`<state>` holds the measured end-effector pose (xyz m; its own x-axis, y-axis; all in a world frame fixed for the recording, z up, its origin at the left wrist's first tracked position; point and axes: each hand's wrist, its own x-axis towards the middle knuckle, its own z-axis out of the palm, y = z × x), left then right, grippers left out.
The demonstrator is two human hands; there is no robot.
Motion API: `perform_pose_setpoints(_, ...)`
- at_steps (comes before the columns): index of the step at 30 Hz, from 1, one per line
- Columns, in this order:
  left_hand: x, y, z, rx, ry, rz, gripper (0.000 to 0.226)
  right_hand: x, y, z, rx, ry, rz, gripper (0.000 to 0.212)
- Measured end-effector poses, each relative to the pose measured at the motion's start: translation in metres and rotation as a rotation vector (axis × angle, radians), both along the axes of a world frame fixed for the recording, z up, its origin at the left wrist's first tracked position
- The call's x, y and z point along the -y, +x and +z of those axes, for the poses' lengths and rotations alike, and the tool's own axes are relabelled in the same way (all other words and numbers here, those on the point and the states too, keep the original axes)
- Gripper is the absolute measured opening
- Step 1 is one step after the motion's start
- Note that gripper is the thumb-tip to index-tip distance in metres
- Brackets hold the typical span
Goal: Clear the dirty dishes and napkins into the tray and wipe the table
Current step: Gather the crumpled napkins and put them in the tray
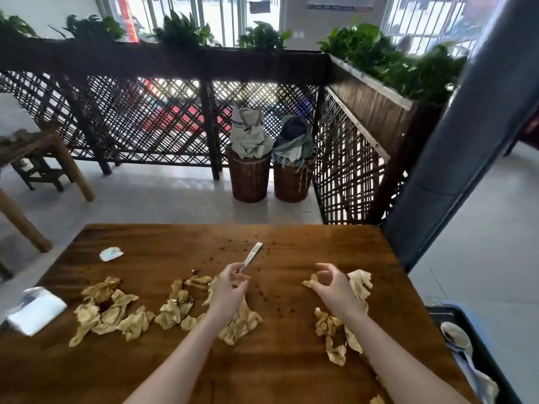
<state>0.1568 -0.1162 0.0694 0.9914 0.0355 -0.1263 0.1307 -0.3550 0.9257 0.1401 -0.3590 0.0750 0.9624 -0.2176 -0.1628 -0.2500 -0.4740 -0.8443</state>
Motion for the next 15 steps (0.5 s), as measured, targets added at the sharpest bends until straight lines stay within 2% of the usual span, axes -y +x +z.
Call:
perform_pose_setpoints(7,0.007,0.001,-0.02,-0.026,0.057,-0.064,0.033,0.032,-0.012,-0.022,-0.062,-0.007,-0.147,0.043)
perform_pose_setpoints(15,0.021,-0.008,-0.043,-0.156,0.062,-0.063,0.03,0.065,-0.023,-0.045,-0.089,-0.002,-0.179,0.041)
